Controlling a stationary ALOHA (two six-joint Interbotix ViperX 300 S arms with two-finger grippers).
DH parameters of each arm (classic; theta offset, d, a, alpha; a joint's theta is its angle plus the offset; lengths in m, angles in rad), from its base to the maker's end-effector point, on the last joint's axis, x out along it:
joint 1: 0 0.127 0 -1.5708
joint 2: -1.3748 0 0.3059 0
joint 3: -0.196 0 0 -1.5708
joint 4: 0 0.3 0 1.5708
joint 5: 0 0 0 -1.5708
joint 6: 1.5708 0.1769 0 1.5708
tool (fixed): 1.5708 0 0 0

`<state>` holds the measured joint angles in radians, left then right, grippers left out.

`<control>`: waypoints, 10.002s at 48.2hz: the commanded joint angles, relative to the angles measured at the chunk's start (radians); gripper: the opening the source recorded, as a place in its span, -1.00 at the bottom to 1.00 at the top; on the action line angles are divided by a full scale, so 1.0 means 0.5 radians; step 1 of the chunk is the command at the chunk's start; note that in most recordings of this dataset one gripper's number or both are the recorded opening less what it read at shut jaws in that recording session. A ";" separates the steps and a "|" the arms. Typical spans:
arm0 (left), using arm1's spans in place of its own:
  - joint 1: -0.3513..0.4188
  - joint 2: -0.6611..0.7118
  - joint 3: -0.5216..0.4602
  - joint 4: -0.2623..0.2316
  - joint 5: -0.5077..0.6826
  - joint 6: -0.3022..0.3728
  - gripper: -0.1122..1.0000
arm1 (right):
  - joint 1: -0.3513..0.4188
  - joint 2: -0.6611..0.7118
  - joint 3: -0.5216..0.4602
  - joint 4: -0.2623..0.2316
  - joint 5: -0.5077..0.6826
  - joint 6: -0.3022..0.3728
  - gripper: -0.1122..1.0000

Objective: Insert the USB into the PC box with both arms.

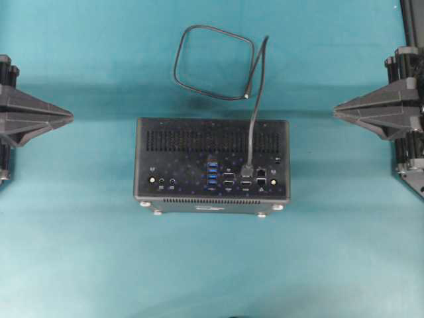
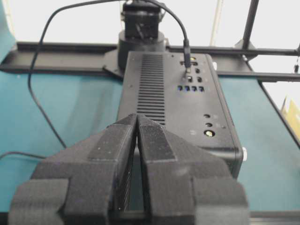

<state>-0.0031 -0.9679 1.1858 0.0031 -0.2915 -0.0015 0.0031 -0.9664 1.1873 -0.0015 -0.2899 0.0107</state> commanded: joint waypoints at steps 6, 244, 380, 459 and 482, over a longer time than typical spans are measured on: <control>0.009 0.043 -0.166 0.015 0.086 -0.129 -0.79 | -0.009 -0.052 -0.052 0.107 0.000 0.089 -0.64; -0.034 0.313 -0.709 0.028 0.908 -0.040 -0.80 | 0.212 1.687 -2.086 -0.037 2.273 0.383 -0.62; -0.037 0.304 -0.699 0.028 0.890 -0.049 -0.80 | 0.328 1.749 -1.954 -0.270 2.212 0.485 -0.57; -0.049 0.291 -0.696 0.028 0.890 -0.055 -0.80 | 0.341 1.644 -1.917 -0.344 2.197 0.641 -0.66; -0.049 0.291 -0.696 0.028 0.890 -0.055 -0.80 | 0.236 1.641 -1.871 -0.390 2.169 0.632 -0.66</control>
<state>-0.0261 -0.8222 0.8514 0.0138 0.1626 -0.0276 0.1503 -0.1457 0.2470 -0.1856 0.7931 0.3206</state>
